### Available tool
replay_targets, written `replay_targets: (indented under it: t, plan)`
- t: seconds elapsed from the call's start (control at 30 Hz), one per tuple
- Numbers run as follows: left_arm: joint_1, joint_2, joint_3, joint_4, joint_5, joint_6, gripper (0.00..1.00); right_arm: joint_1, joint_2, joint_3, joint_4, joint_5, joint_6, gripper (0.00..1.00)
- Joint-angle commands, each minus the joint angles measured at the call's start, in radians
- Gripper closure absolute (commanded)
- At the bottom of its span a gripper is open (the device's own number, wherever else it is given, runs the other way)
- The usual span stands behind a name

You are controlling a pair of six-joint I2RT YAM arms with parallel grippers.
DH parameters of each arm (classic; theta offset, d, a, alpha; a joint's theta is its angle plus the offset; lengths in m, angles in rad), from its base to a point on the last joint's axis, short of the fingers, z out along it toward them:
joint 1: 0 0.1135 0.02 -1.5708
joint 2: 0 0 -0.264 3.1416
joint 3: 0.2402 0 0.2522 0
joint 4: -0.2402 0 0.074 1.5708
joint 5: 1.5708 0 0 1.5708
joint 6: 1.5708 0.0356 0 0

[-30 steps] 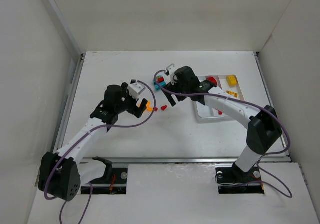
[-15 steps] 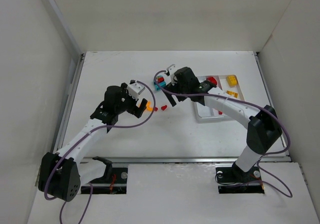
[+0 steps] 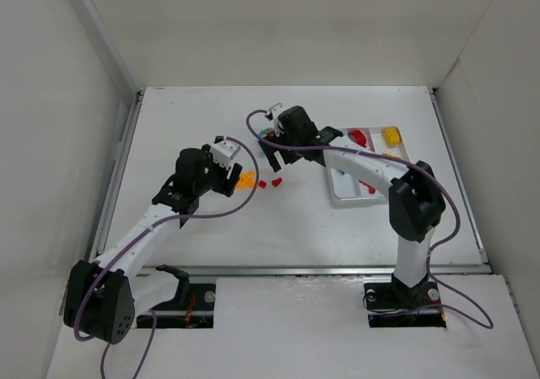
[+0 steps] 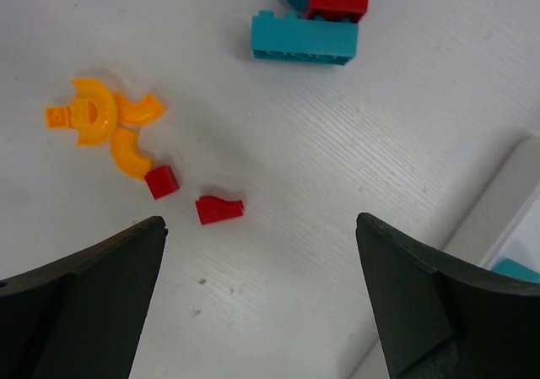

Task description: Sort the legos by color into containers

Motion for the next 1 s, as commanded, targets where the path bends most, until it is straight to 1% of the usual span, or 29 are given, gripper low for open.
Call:
replay_targets:
  t: [0.0, 0.07, 0.1, 0.2, 0.27, 0.5, 0.57, 0.77, 0.8, 0.87, 0.97]
  plan:
    - [0.000, -0.033, -0.030, 0.030, -0.044, -0.043, 0.37, 0.015, 0.093, 0.094, -0.016, -0.056, 0.046, 0.00]
    - [0.000, -0.033, -0.040, 0.030, -0.045, -0.054, 0.37, 0.015, 0.137, 0.105, -0.039, -0.085, 0.046, 0.02]
    - [0.000, -0.033, -0.040, 0.030, -0.057, -0.063, 0.37, 0.015, 0.148, 0.105, -0.039, -0.099, 0.046, 0.08]
    - [0.000, -0.042, -0.050, 0.030, -0.066, -0.073, 0.34, 0.015, 0.171, 0.075, -0.039, -0.137, 0.055, 0.18]
    - [0.000, -0.042, -0.060, 0.040, -0.066, -0.073, 0.34, 0.015, 0.181, 0.056, -0.039, -0.137, 0.065, 0.20]
    - [0.000, -0.042, -0.070, 0.061, -0.066, -0.073, 0.33, 0.057, 0.199, 0.010, -0.010, -0.128, 0.065, 0.20]
    - [0.000, -0.042, -0.070, 0.061, -0.066, -0.073, 0.33, 0.058, 0.228, 0.010, -0.010, -0.128, 0.074, 0.20]
    - [0.000, -0.042, -0.070, 0.061, -0.075, -0.073, 0.33, 0.058, 0.267, 0.050, -0.010, -0.081, 0.074, 0.29]
    - [0.000, -0.042, -0.070, 0.061, -0.075, -0.073, 0.33, 0.058, 0.277, 0.050, -0.010, -0.072, 0.065, 0.33]
    - [0.000, -0.042, -0.070, 0.061, -0.075, -0.073, 0.33, 0.058, 0.277, 0.059, -0.019, -0.071, 0.065, 0.33]
    - [0.000, -0.052, -0.080, 0.061, -0.084, -0.073, 0.33, 0.058, 0.286, 0.059, -0.019, -0.071, 0.065, 0.43]
